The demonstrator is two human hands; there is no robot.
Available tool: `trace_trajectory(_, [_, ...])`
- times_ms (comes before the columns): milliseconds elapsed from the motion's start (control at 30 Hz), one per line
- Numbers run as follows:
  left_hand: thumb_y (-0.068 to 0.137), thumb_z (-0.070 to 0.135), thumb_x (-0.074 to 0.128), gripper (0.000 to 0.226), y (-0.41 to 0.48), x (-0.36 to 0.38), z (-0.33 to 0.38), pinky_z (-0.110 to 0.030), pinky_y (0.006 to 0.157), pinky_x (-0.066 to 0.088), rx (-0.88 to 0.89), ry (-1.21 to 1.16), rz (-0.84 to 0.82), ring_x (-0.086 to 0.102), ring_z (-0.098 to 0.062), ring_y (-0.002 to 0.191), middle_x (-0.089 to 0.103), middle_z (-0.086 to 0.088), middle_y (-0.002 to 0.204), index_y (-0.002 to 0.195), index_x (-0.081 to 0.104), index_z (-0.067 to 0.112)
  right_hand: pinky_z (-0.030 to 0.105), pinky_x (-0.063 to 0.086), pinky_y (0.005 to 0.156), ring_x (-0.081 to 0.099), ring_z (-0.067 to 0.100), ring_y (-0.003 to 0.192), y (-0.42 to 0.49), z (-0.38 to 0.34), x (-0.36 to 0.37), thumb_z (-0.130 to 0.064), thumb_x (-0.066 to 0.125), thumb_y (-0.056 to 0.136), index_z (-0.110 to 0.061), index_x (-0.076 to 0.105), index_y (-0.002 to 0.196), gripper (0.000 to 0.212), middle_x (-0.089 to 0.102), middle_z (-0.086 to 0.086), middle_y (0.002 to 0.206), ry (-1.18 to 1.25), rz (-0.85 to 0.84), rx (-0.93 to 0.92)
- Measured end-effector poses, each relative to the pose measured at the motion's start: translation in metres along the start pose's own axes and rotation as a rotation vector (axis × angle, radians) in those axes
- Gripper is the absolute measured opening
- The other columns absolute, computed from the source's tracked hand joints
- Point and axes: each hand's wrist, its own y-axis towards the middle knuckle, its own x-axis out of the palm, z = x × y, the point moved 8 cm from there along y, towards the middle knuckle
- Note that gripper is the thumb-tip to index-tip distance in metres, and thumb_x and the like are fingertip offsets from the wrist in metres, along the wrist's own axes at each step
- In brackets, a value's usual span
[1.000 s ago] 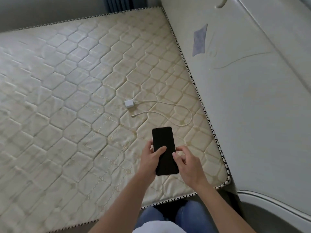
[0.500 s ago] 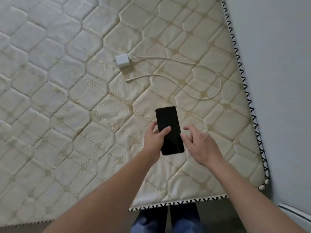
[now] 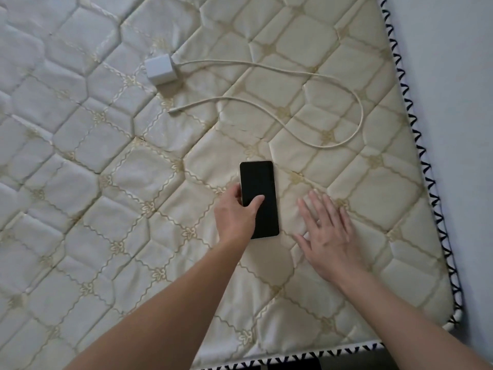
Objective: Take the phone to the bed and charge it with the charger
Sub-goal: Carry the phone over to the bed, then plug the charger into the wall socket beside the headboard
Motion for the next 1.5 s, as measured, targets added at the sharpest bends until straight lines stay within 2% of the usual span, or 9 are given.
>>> trace_trajectory(167, [0.078,0.056,0.075,0.053,0.005,-0.008,0.001,-0.031,0.092,0.049,0.136,0.324,0.069,0.053,-0.014,0.102,0.048,0.009,0.106,0.12,0.06,0.028,0.052,0.017,0.12,0.009,0.023,0.152,-0.003,0.001,0.002,-0.059,0.025,0.093,-0.028,0.011,0.155,0.071,0.007,-0.001,0.166,-0.03,-0.009,-0.01])
trace_trajectory(300, [0.079,0.064,0.068,0.054,0.006,-0.012,0.005,-0.036,0.087,0.05,0.207,0.466,0.063,0.053,-0.017,0.101,0.051,0.007,0.106,0.12,0.058,0.031,0.049,0.018,0.119,0.01,0.022,0.152,-0.002,-0.001,-0.003,-0.062,0.021,0.092,-0.029,0.011,0.155,0.072,0.008,-0.001,0.166,-0.048,-0.041,-0.009])
trace_trajectory(533, [0.079,0.07,0.055,0.061,0.042,-0.076,0.006,-0.041,0.09,0.047,0.424,0.65,0.119,0.055,-0.022,0.113,0.055,0.006,0.127,0.13,0.056,0.036,0.047,0.038,0.109,0.037,0.02,0.142,0.014,-0.008,-0.035,-0.063,0.003,0.092,-0.027,0.031,0.151,0.075,0.04,-0.002,0.154,-0.048,-0.053,-0.004])
trace_trajectory(667, [0.071,0.083,0.053,0.098,0.09,-0.12,-0.007,-0.061,0.114,0.028,0.368,0.891,-0.004,0.015,-0.028,0.153,0.009,0.005,0.168,0.154,0.015,0.047,0.046,0.04,0.109,0.044,0.023,0.136,0.066,-0.038,-0.081,-0.061,0.014,0.092,-0.024,0.038,0.146,0.069,0.049,0.001,0.147,-0.1,0.005,-0.064])
trace_trajectory(733, [0.064,0.092,0.047,0.113,0.104,-0.124,-0.018,-0.071,0.114,0.017,0.345,0.96,-0.097,-0.008,-0.029,0.155,-0.017,0.008,0.167,0.153,-0.006,0.049,0.047,0.04,0.108,0.046,0.025,0.134,0.101,-0.067,-0.103,-0.057,0.022,0.092,-0.02,0.042,0.143,0.067,0.052,0.004,0.144,-0.135,0.051,-0.144])
trace_trajectory(867, [0.063,0.097,0.033,0.112,0.112,-0.121,-0.032,-0.076,0.114,0.0,0.379,0.923,-0.124,-0.03,-0.029,0.149,-0.034,0.009,0.162,0.15,-0.021,0.051,0.047,0.045,0.101,0.056,0.029,0.12,0.168,-0.131,-0.139,-0.05,0.034,0.089,-0.016,0.049,0.136,0.061,0.059,0.008,0.132,-0.147,0.139,-0.282])
trace_trajectory(967, [0.072,0.096,0.018,0.096,0.114,-0.119,-0.038,-0.074,0.114,0.0,0.434,0.881,-0.006,-0.018,-0.029,0.153,-0.016,0.006,0.168,0.153,-0.007,0.051,0.045,0.045,0.097,0.057,0.031,0.115,0.207,-0.171,-0.153,-0.043,0.051,0.091,-0.015,0.049,0.135,0.052,0.059,0.009,0.13,-0.132,0.181,-0.357])
trace_trajectory(1100, [0.073,0.092,0.034,0.093,0.118,-0.117,-0.045,-0.074,0.112,0.009,0.481,0.852,0.077,0.012,-0.031,0.154,0.015,0.005,0.168,0.154,0.02,0.049,0.047,0.041,0.099,0.053,0.033,0.119,0.249,-0.214,-0.157,-0.039,0.057,0.09,-0.017,0.045,0.138,0.055,0.053,0.008,0.137,-0.102,0.157,-0.413])
trace_trajectory(1500, [0.068,0.08,0.055,0.088,0.124,-0.12,-0.043,-0.075,0.108,0.019,0.554,0.809,0.179,0.028,-0.034,0.149,0.034,0.002,0.161,0.148,0.04,0.045,0.049,0.04,0.101,0.045,0.036,0.124,0.334,-0.286,-0.146,-0.038,0.06,0.087,-0.023,0.025,0.148,0.072,0.033,0.008,0.15,-0.097,0.097,-0.436])
